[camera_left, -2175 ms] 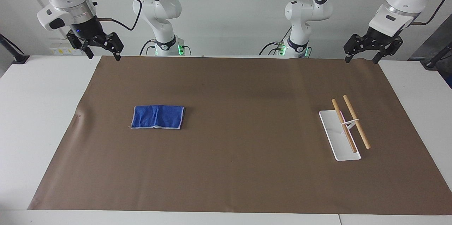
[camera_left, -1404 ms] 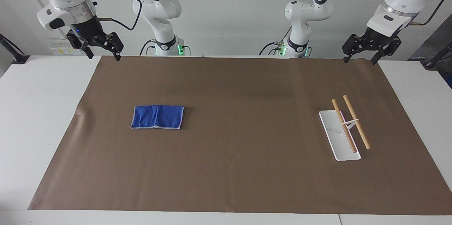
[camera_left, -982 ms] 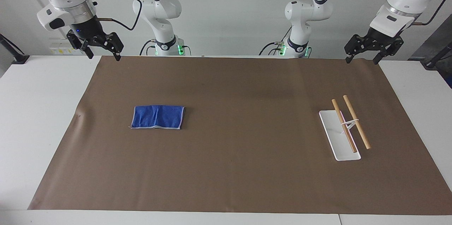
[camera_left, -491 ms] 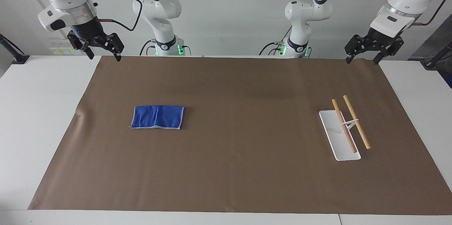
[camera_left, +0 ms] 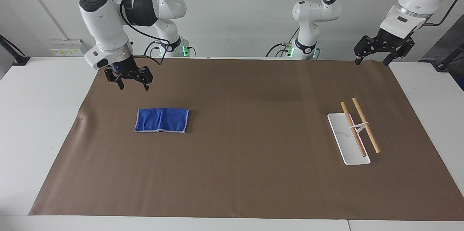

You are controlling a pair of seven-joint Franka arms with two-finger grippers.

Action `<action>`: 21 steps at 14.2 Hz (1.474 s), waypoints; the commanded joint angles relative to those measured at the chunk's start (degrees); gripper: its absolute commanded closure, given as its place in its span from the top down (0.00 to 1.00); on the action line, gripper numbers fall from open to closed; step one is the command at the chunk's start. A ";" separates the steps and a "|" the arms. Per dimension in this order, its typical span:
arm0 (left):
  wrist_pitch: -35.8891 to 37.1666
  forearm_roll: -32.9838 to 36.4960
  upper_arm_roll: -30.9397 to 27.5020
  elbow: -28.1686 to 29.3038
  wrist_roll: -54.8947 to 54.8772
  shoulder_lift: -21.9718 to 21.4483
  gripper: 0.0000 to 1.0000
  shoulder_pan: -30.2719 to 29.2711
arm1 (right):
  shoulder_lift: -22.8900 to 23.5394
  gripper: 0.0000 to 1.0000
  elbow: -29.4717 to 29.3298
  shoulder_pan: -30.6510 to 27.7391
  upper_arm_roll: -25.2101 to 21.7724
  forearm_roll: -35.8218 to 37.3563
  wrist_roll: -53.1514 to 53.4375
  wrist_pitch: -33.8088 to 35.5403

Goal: Right arm passes towel to left arm to hang
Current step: 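Reach the right gripper down and grasp the blue towel's edge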

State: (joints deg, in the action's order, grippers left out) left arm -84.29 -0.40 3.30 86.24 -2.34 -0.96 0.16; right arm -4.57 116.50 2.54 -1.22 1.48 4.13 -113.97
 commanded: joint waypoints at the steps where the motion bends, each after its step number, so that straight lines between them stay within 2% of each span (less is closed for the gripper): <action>1: -0.44 -0.92 0.30 2.09 -0.38 -1.85 1.00 -0.86 | 2.71 1.00 4.51 0.61 0.26 -0.51 1.76 -7.02; 3: -0.35 -0.92 0.30 2.09 -0.38 -1.77 1.00 -0.86 | 3.77 1.00 8.72 2.02 0.26 -0.51 3.25 -15.01; 6: -0.44 -0.92 0.30 2.09 -0.38 -1.85 1.00 -0.86 | 6.49 1.00 11.54 2.11 0.26 -0.51 2.73 -19.17; 9: -0.44 -0.92 0.30 2.09 -0.38 -1.85 1.00 -0.86 | 8.34 1.00 15.32 2.11 0.26 -0.51 2.55 -26.37; 12: -0.44 -0.92 0.30 2.09 -0.38 -1.85 1.00 -0.86 | 9.66 1.00 16.03 2.11 0.26 -0.43 2.38 -28.94; 16: -0.44 -0.92 0.30 2.09 -0.38 -1.85 1.00 -0.86 | 13.88 1.00 16.30 2.98 0.34 -0.42 2.47 -34.29; 19: -0.44 -0.92 0.30 2.09 -0.38 -1.85 1.00 -0.86 | 14.32 1.00 16.91 3.43 0.34 -0.42 2.29 -35.53; 20: -0.44 -0.92 0.30 2.09 -0.38 -1.85 1.00 -0.86 | 14.24 0.86 16.91 3.43 0.34 -0.51 2.03 -35.53; 21: -0.35 -0.92 0.30 2.09 -0.38 -1.85 1.00 -0.86 | 14.32 0.61 16.91 3.43 0.34 -0.43 2.03 -35.53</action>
State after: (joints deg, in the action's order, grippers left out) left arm -84.29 -0.40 3.30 86.27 -2.34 -0.97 0.16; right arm 10.08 132.55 6.31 -1.18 1.47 6.52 -148.62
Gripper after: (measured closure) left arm 0.000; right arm 0.097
